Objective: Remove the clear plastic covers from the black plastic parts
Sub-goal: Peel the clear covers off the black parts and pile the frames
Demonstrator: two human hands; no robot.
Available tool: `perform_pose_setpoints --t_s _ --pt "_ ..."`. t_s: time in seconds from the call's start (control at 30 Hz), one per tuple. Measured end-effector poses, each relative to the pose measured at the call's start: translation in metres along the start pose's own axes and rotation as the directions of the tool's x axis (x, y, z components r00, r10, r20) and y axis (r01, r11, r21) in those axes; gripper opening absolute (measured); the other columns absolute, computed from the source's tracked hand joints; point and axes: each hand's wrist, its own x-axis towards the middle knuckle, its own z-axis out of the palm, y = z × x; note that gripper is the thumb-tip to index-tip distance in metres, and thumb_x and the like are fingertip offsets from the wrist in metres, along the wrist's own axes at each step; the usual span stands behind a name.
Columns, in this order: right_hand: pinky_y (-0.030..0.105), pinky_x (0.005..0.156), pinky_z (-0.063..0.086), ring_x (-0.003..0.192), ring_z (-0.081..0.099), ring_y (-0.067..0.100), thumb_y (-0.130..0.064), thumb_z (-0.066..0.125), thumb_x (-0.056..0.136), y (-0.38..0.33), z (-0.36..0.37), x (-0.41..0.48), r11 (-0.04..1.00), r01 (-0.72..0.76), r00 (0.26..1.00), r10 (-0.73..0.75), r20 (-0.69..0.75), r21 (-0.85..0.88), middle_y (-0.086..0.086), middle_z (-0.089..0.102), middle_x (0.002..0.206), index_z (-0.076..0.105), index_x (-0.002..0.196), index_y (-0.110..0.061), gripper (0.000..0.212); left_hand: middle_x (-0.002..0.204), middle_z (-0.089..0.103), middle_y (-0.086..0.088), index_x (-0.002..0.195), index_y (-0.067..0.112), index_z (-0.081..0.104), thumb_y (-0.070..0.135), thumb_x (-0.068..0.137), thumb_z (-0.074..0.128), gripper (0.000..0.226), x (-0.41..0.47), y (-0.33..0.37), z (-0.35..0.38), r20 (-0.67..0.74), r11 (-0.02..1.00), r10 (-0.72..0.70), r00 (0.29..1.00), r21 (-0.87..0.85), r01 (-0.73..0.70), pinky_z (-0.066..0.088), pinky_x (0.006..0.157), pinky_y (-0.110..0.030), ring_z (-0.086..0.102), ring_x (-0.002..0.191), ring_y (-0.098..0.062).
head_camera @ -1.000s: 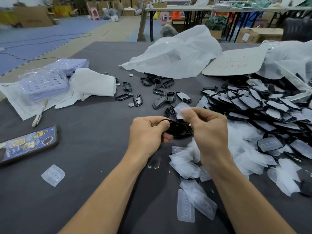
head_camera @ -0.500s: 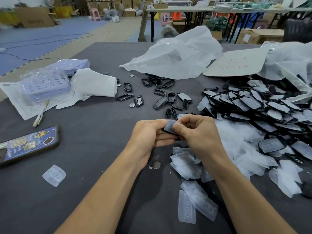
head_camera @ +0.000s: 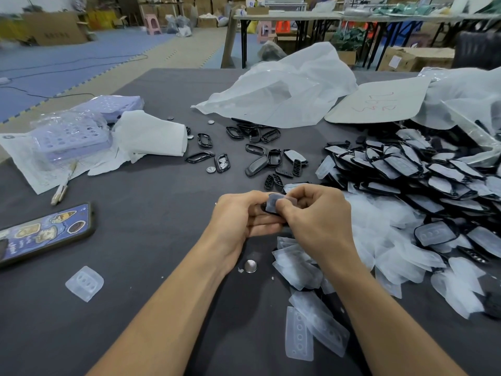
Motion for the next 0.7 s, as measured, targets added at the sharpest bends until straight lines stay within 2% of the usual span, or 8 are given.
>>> perform_pose_setpoints --t_s 0.17,0.23,0.37,0.5,0.57,0.6,0.7 --pt "0.017 0.051 0.044 0.048 0.055 0.005 -0.025 0.082 0.077 -0.002 -0.004 0.001 1.0 0.014 1.0 -0.014 0.021 0.02 -0.006 0.063 0.052 0.069 0.061 -0.02 0.021 0.107 0.079 -0.016 0.09 0.011 0.085 0.017 0.079 0.05 0.037 -0.002 0.001 -0.001 0.059 1.0 0.024 0.998 0.003 -0.024 0.064 0.078 -0.032 0.078 0.091 -0.028" --pt "0.018 0.05 0.043 0.048 0.053 0.005 -0.028 0.083 0.077 -0.001 -0.004 0.001 1.0 0.016 1.0 -0.016 0.026 -0.01 -0.007 0.062 0.051 0.067 0.061 -0.02 0.023 0.106 0.079 -0.016 0.089 0.01 0.085 0.015 0.075 0.05 0.037 -0.002 0.001 -0.001 0.063 1.0 0.02 0.998 0.011 -0.021 0.063 0.075 -0.031 0.078 0.089 -0.027" --pt "0.033 0.056 0.049 0.055 0.058 0.011 -0.041 0.08 0.076 -0.002 -0.004 0.0 0.984 0.023 1.0 -0.024 -0.005 -0.178 -0.01 0.059 0.051 0.063 0.061 -0.021 0.031 0.097 0.079 -0.017 0.089 0.008 0.084 -0.01 0.085 0.047 0.041 -0.003 0.0 0.002 0.037 0.996 0.055 0.998 0.07 -0.057 0.063 0.074 -0.03 0.078 0.08 -0.023" --pt "0.025 0.052 0.037 0.054 0.053 0.009 -0.051 0.082 0.07 -0.002 -0.006 0.001 0.967 0.022 0.997 -0.039 -0.061 -0.253 -0.017 0.056 0.053 0.052 0.059 -0.018 0.046 0.098 0.079 -0.019 0.093 0.009 0.084 -0.012 0.09 0.05 0.04 -0.002 -0.001 0.003 -0.027 0.992 0.065 0.998 0.106 -0.062 0.065 0.078 -0.032 0.078 0.082 -0.021" --pt "0.017 0.05 0.035 0.058 0.055 0.007 -0.054 0.081 0.069 0.001 -0.011 0.003 0.98 0.011 0.996 -0.028 -0.084 -0.199 -0.021 0.059 0.06 0.055 0.065 -0.022 0.042 0.097 0.08 -0.018 0.098 0.005 0.082 -0.011 0.092 0.05 0.036 -0.001 0.0 0.002 -0.036 0.996 0.054 0.998 0.075 -0.051 0.064 0.073 -0.027 0.079 0.084 -0.022" --pt "0.015 0.053 0.039 0.062 0.056 0.004 -0.053 0.08 0.072 0.003 -0.014 0.004 0.99 0.008 0.997 -0.02 -0.08 -0.142 -0.021 0.062 0.066 0.058 0.071 -0.025 0.036 0.096 0.08 -0.018 0.1 0.004 0.081 -0.011 0.094 0.051 0.034 -0.001 0.0 0.002 -0.032 0.997 0.051 0.998 0.055 -0.05 0.064 0.071 -0.026 0.079 0.084 -0.023" --pt "0.015 0.058 0.044 0.064 0.062 0.001 -0.04 0.077 0.085 0.007 -0.017 0.009 0.996 -0.019 1.0 0.018 0.016 0.085 -0.016 0.07 0.072 0.069 0.082 -0.031 0.013 0.097 0.08 -0.017 0.097 0.009 0.082 -0.01 0.097 0.051 0.036 -0.001 0.001 0.0 0.001 0.998 0.058 0.998 0.014 -0.058 0.063 0.071 -0.026 0.08 0.086 -0.023"
